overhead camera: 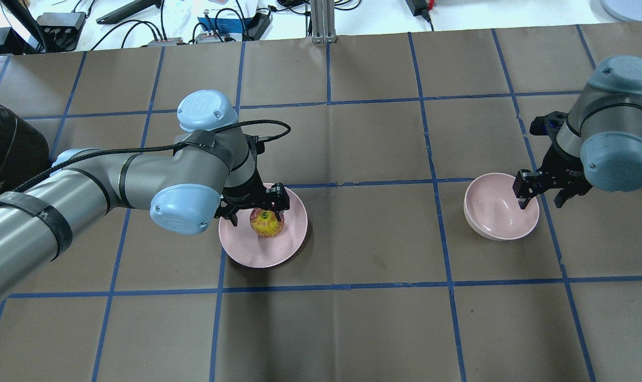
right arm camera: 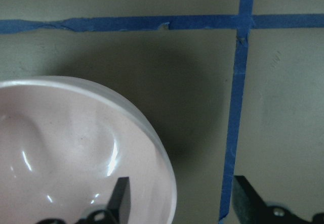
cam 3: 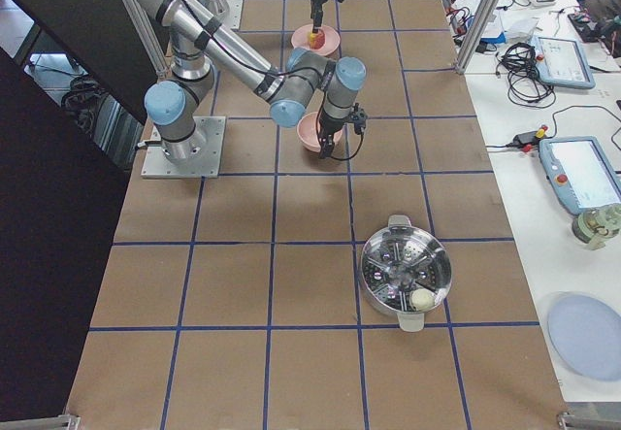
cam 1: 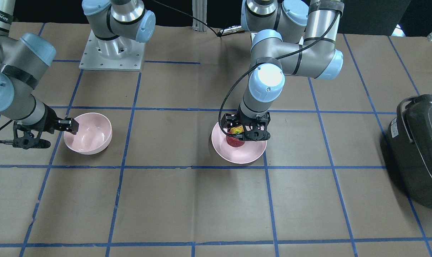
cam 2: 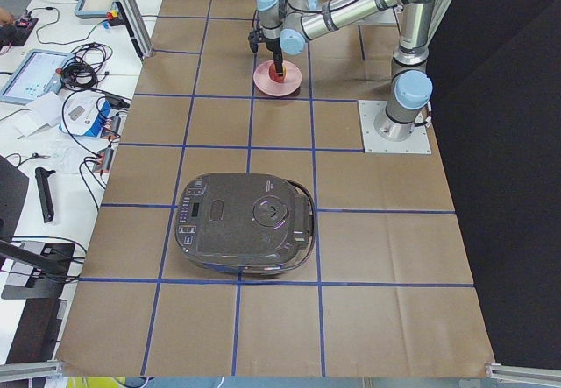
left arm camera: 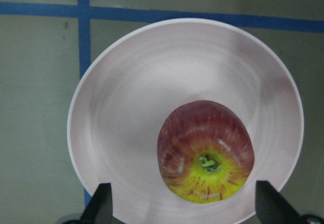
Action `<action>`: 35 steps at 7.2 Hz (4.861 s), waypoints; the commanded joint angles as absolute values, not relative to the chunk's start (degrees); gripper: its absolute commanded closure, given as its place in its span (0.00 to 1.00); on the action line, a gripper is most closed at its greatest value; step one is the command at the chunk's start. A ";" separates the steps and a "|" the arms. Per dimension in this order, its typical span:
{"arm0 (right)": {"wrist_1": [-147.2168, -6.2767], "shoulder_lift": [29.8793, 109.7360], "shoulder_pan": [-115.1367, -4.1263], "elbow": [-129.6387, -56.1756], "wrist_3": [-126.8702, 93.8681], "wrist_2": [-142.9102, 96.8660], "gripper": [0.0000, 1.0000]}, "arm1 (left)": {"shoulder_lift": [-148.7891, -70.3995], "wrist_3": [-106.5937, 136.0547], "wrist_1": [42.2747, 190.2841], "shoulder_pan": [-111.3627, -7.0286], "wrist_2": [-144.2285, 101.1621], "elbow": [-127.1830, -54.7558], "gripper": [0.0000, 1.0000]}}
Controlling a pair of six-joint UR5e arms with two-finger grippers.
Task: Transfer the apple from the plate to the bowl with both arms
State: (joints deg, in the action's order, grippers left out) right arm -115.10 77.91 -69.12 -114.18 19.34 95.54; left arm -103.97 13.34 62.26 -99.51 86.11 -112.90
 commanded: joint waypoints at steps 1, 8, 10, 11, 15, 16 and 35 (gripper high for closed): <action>-114.70 77.87 -69.08 -114.08 19.07 95.19 0.98 | -105.03 13.27 62.23 -99.67 85.25 -113.03 0.00; -108.27 78.14 -86.62 -105.64 -4.00 85.17 1.00 | -107.14 9.59 58.62 -101.34 85.95 -112.33 0.75; -108.81 76.91 -87.89 -106.17 -5.62 85.08 1.00 | -105.21 9.49 58.80 -101.16 86.13 -111.10 0.90; -108.90 76.64 -87.89 -107.83 -5.89 85.17 0.98 | -104.60 9.49 59.93 -101.34 86.13 -109.53 0.90; -108.54 76.64 -88.15 -108.46 -7.28 82.97 0.46 | -101.60 24.46 64.86 -109.56 85.43 -106.17 0.90; -108.98 76.64 -88.07 -107.85 -8.08 83.14 0.10 | -101.43 28.96 65.21 -111.86 85.69 -104.52 0.90; -94.92 83.67 -81.56 -88.68 -0.70 99.58 0.00 | -114.11 53.65 69.94 -118.41 78.92 -84.90 0.00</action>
State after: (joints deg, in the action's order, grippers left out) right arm -94.99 83.69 -81.56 -88.62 -0.69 99.59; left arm -117.75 57.92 66.79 -120.88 79.07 -84.79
